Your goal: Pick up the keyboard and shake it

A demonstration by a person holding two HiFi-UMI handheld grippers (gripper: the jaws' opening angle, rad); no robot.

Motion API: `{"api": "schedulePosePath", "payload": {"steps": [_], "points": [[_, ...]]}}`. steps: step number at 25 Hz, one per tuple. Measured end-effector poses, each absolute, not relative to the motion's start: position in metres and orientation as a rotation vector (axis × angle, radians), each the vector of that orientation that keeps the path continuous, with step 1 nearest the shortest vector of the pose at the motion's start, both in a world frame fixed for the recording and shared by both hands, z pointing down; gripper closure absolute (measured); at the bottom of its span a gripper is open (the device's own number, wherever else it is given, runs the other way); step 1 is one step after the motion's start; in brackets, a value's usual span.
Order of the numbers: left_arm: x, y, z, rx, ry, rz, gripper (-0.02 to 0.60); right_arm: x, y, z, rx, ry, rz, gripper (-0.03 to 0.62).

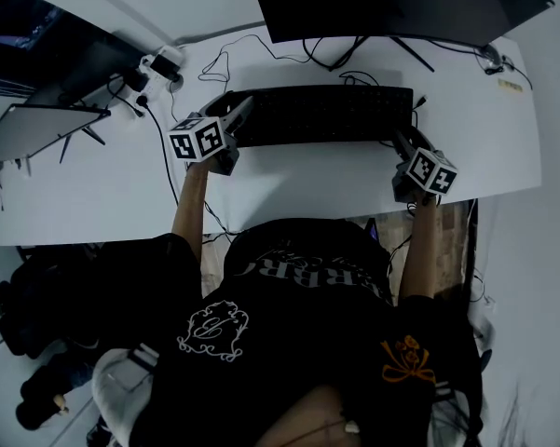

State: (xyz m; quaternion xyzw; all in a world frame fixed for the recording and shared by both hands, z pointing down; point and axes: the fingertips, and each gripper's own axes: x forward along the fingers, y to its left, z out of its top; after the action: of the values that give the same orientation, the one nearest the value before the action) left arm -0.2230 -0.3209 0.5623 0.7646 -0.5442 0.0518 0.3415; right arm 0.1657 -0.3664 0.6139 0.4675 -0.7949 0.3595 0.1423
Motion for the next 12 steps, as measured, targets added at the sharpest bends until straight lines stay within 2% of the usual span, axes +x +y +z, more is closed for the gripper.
{"api": "schedulePosePath", "payload": {"steps": [4, 5, 12], "points": [[-0.212, -0.327, 0.523, 2.103, -1.449, 0.130, 0.311, 0.176, -0.365, 0.599, 1.385, -2.370, 1.023, 0.310], [-0.209, -0.328, 0.513, 2.129, -1.456, 0.123, 0.334, 0.178, -0.365, 0.595, 1.392, -2.393, 1.021, 0.310], [-0.191, -0.332, 0.453, 2.339, -1.537, 0.187, 0.334, 0.185, -0.365, 0.570, 1.450, -2.492, 1.008, 0.313]]}}
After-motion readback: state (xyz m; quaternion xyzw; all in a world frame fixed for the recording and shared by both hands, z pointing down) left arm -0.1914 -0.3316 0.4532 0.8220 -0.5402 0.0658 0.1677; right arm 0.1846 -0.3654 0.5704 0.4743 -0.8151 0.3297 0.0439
